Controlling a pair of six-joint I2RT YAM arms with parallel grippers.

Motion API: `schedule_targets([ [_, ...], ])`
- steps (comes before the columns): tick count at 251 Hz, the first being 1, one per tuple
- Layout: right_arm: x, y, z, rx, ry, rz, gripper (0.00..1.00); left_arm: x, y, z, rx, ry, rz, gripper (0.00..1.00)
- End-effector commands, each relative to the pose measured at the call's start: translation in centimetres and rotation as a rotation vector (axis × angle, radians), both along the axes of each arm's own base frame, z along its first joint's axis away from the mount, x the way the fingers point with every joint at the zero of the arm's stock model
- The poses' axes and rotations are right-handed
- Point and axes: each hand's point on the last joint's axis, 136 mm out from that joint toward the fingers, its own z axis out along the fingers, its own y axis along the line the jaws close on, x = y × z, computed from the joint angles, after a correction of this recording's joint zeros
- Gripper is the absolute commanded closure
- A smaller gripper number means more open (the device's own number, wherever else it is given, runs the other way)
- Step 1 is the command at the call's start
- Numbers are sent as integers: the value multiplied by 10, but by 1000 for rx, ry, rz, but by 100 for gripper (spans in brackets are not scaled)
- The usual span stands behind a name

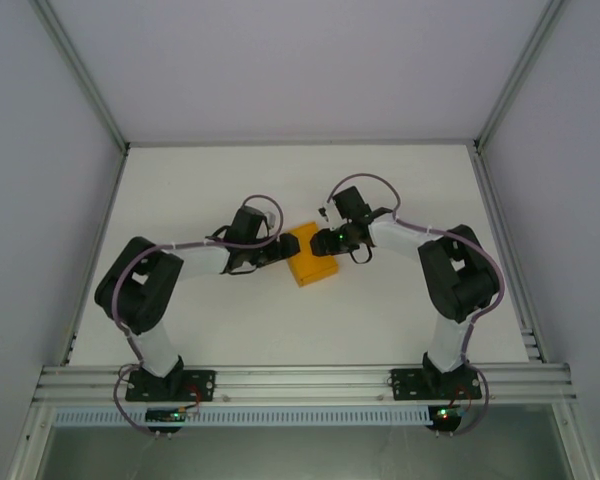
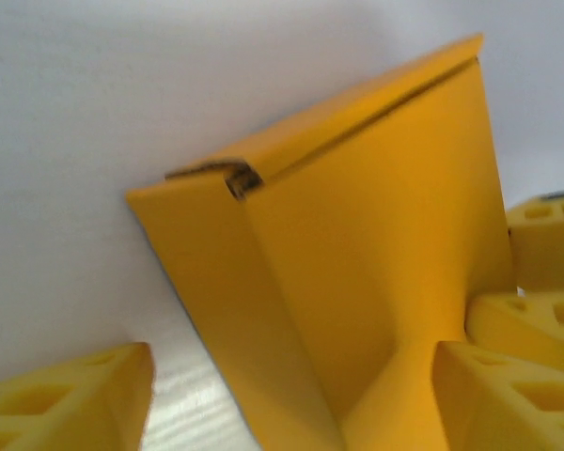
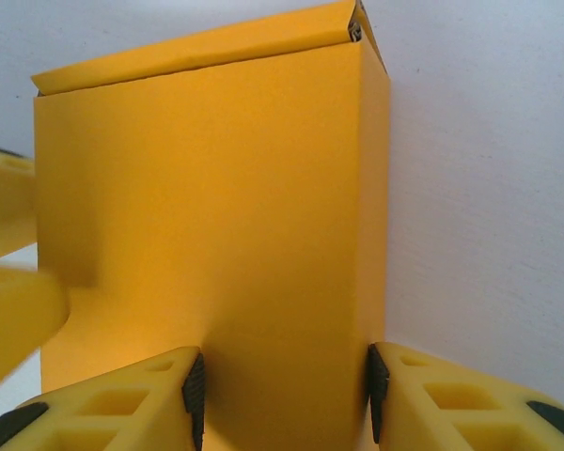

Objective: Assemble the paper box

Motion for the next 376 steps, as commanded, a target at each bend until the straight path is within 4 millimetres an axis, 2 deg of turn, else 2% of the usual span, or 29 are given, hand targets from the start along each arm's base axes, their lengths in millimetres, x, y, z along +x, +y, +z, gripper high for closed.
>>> schedule_targets([
  [1, -23, -24, -38, -160, 115, -40, 52, -18, 9, 6, 44, 16, -18, 16],
  [37, -24, -24, -38, -158, 121, -51, 53, -34, 0, 11, -4, 17, -54, 17],
  [79, -25, -23, -38, -157, 123, -50, 53, -47, -11, 5, -39, 45, -97, 27],
  [118, -26, -22, -38, -156, 125, -48, 53, -42, -20, -2, -72, 55, -101, 38],
  [131, -27, -23, -39, -157, 130, -47, 53, -40, -23, -3, -79, 54, -101, 38],
  [150, -28, -23, -39, -157, 134, -46, 54, -37, -24, -10, -67, 64, -98, 40],
  [201, -31, -23, -41, -153, 143, -43, 56, -30, -25, -22, -51, 72, -81, 52],
  [229, -32, -23, -42, -154, 148, -41, 56, -29, -25, -25, -51, 77, -76, 62],
  [253, -32, -23, -42, -155, 148, -42, 56, -29, -24, -28, -43, 78, -68, 76],
  [282, -34, -23, -43, -150, 154, -41, 56, -29, -22, -30, -43, 85, -58, 84],
  [315, -34, -23, -44, -147, 156, -43, 56, -30, -21, -34, -42, 92, -53, 100],
  [353, -31, -23, -42, -146, 151, -50, 56, -31, -20, -35, -39, 102, -50, 100],
  [376, -24, -23, -37, -144, 129, -42, 56, -32, -20, -29, -42, 93, -54, 100],
])
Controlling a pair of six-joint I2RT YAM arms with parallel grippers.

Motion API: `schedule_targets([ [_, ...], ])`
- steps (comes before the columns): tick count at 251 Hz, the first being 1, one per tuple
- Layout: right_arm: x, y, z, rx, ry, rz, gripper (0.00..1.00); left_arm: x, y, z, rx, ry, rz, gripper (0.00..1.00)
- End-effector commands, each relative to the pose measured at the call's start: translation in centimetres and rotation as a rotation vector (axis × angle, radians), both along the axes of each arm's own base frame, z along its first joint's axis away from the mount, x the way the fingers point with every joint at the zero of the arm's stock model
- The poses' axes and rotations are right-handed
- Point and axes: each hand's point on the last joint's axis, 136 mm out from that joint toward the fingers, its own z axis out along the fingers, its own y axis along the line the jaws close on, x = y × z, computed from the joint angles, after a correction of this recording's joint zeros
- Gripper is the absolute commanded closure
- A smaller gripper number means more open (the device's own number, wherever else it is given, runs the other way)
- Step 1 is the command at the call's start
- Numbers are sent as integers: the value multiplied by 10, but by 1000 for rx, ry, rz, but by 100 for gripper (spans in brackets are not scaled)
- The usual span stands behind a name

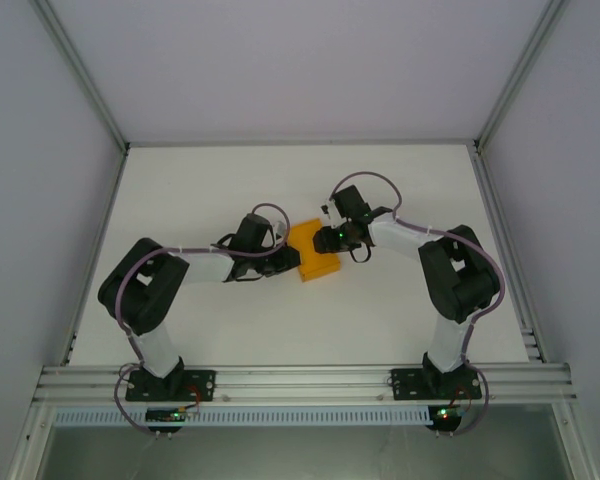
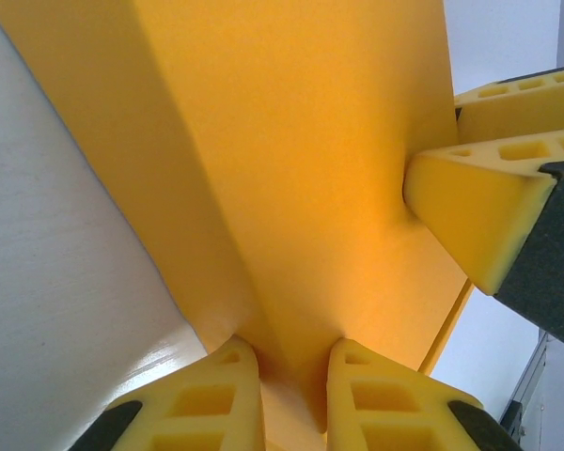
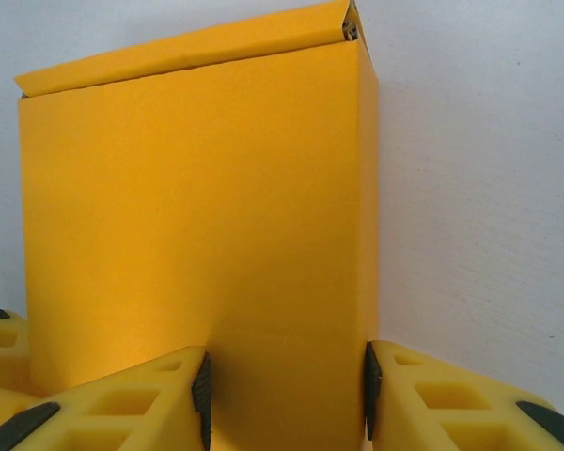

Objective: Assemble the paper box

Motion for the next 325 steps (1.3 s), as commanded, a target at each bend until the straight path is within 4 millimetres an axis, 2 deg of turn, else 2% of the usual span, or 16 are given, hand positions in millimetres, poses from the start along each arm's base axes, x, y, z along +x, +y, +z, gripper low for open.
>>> schedule_targets([
  [1, -32, -15, -36, -102, 147, 18, 56, -4, 11, -25, 86, 28, 29, 100],
  [30, -17, -14, -21, -118, 91, 44, 51, -6, 9, -13, 79, -1, 13, 78],
  [58, 9, -7, 10, -114, 5, 61, 43, -4, 9, 1, 87, -47, 5, 61],
  [74, 20, -4, 27, -101, -36, 67, 38, 3, 12, 14, 108, -93, 12, 57],
  [106, 38, 3, 70, -53, -130, 90, 24, 14, 18, 54, 151, -212, 17, 35],
  [116, 44, 4, 86, -43, -168, 93, 22, 16, 20, 71, 148, -255, 21, 24],
  [125, 49, 3, 100, -39, -201, 87, 18, 17, 22, 84, 147, -291, 21, 1],
  [132, 52, 1, 110, -39, -225, 83, 13, 17, 25, 95, 152, -319, 24, 0],
  [140, 53, -1, 123, -40, -255, 83, 1, 17, 31, 105, 173, -350, 35, 0],
  [168, 50, -21, 155, -61, -353, 24, 1, 25, 80, 134, 357, -456, 155, 0],
  [187, 42, -49, 172, -83, -427, -62, 1, 31, 135, 148, 502, -498, 297, 0],
  [205, 31, -88, 177, -114, -491, -169, 1, 33, 193, 152, 614, -523, 447, 0],
  [223, 15, -134, 159, -164, -513, -289, 1, 33, 246, 148, 711, -536, 563, 0],
  [258, -8, -214, 124, -210, -573, -555, 1, 39, 321, 133, 853, -612, 758, 0],
  [279, -13, -233, 106, -186, -640, -608, 1, 47, 341, 116, 840, -644, 802, 0],
  [325, -11, -256, 79, -198, -702, -646, 1, 66, 344, 79, 883, -715, 718, 0],
])
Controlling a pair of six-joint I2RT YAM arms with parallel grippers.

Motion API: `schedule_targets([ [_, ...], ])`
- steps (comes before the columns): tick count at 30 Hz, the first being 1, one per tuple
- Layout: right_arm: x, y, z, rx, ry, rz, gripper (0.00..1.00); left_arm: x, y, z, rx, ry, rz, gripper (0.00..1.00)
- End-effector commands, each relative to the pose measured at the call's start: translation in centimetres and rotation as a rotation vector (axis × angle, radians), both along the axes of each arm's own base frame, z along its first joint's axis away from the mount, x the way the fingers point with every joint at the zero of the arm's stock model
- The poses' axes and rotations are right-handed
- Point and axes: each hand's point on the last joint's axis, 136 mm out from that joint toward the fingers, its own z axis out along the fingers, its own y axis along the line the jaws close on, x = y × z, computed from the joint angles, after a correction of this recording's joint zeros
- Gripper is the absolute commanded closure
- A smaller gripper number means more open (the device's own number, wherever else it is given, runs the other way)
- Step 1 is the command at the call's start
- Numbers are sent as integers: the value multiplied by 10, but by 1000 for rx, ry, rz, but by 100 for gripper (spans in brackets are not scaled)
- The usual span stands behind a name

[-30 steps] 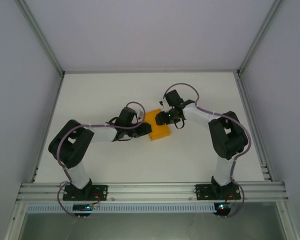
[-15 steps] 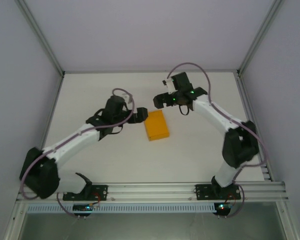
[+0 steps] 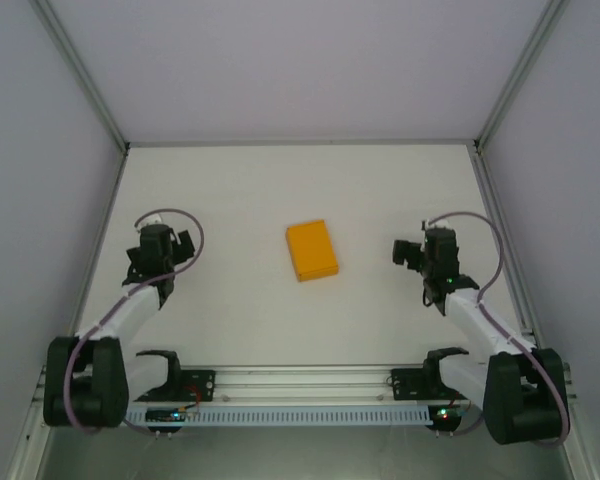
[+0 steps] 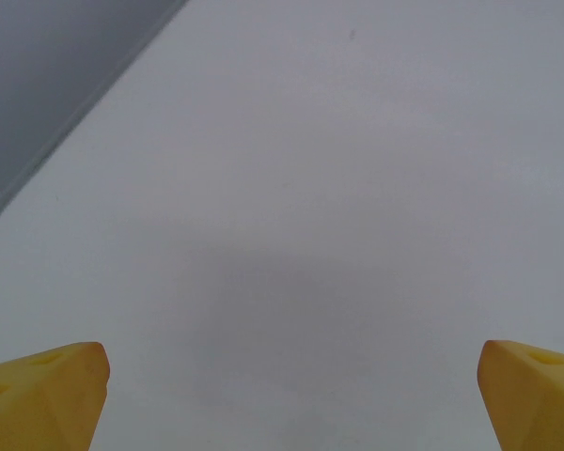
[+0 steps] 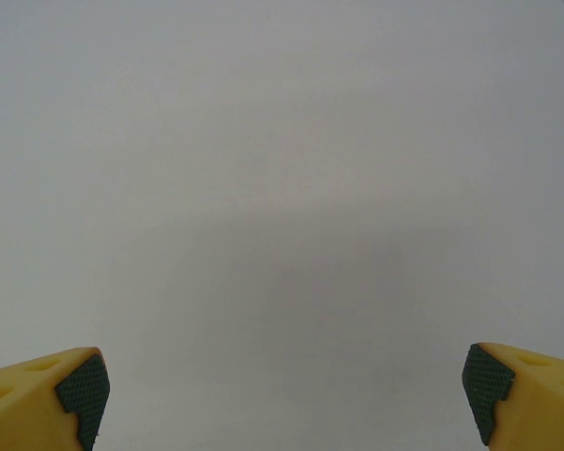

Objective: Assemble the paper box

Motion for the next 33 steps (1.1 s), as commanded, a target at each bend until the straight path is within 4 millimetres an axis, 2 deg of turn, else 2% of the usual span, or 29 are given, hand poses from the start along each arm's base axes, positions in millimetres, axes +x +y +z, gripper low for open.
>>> schedule_targets([
  [1, 28, -10, 33, 10, -204, -25, 1, 32, -3, 24, 79, -175, -73, 0],
  [3, 36, -9, 21, 27, -206, 6, 1, 39, -4, 15, 110, -238, -94, 1],
  [4, 40, -11, 16, 27, -223, 8, 1, 42, -5, 19, 111, -250, -93, 0],
  [6, 52, -13, 11, 26, -280, 23, 1, 46, -18, 19, 97, -271, -192, 0],
  [7, 57, -13, 9, 28, -251, 48, 1, 46, -20, 20, 111, -279, -208, 1],
  [9, 67, -16, 2, 16, -235, 86, 1, 43, -16, 4, 78, -327, -222, 0],
  [10, 76, -15, -5, 64, -256, 106, 1, 46, -11, 4, 85, -395, -210, 0],
  [11, 81, -10, -3, 36, -272, 144, 1, 47, -12, 7, 68, -391, -226, 0],
  [12, 80, -1, -6, -27, -241, 150, 1, 46, -14, -3, 31, -295, -239, 1],
  [13, 73, 6, -16, -53, -216, 162, 1, 51, -8, -5, 30, -284, -203, 1],
  [14, 71, 1, -18, -57, -251, 143, 1, 57, -9, -3, 54, -312, -212, 0],
  [15, 73, -9, -12, -49, -304, 80, 1, 57, -14, -2, 60, -306, -232, 0],
  [16, 71, -21, -12, -43, -276, 16, 1, 57, -14, -8, 43, -249, -231, 0],
  [17, 69, -25, -14, -40, -248, 5, 1, 58, -15, -6, 58, -270, -235, 0],
  [18, 72, -23, -13, -35, -264, 14, 1, 58, -15, -4, 67, -295, -234, 0],
  [20, 76, -5, -14, -20, -258, 112, 1, 57, -15, -7, 57, -258, -232, 0],
  [33, 75, -6, -15, -30, -253, 110, 1, 58, -15, -6, 60, -269, -233, 0],
])
